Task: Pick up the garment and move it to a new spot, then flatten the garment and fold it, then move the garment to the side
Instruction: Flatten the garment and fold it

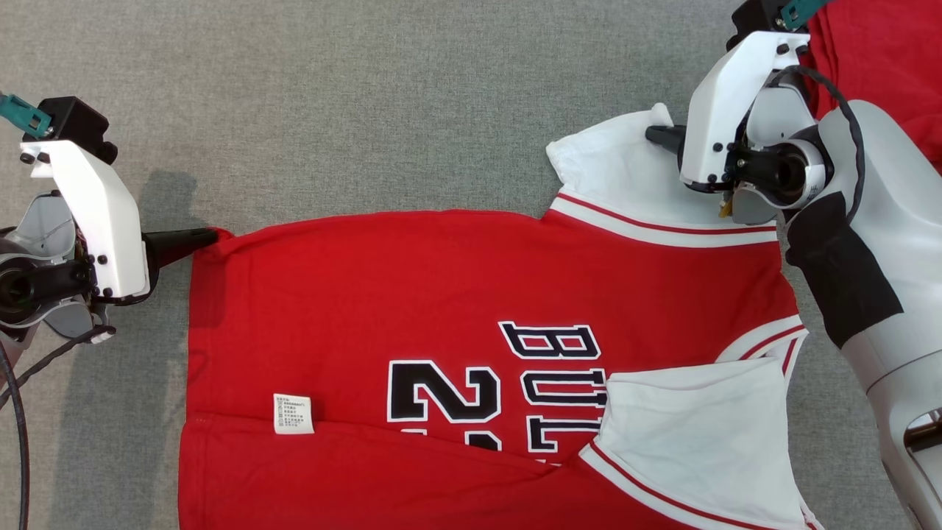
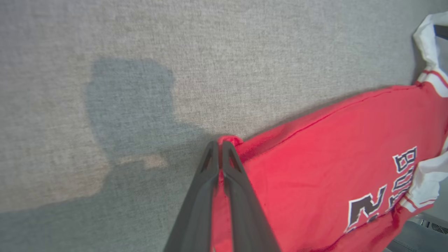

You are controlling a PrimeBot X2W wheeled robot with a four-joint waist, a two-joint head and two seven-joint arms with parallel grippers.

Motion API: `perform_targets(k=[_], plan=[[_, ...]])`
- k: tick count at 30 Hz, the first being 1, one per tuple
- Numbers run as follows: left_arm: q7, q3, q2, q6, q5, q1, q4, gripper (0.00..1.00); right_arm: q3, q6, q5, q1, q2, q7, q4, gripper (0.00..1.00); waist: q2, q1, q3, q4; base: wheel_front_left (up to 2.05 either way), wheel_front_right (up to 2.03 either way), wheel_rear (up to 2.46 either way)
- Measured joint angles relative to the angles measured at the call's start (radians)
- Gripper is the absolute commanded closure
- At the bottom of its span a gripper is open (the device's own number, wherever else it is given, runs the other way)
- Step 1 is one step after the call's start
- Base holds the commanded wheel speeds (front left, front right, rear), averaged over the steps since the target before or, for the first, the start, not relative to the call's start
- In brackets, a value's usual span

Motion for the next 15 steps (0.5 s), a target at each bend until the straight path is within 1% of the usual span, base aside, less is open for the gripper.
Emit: perform_targets(k=[8,15], plan=[[-0.027,0.003,-0.001,0.0,-0.01,0.0,0.0,1.0,0.049,0.0,0.069,0.036,-0.019,-0.015,-0.044,1.0,0.0,0.0,-0.023,-0.001,0.0,0.0,0.0],[-0.049,0.004,0.001,0.0,-0.027,0.028,0.001,1.0,0.093,0.0,0.124,0.058,-0.058,-0.073,-0.09,1.0,0.0,0.0,-0.062,-0.007,0.0,0.0,0.0]])
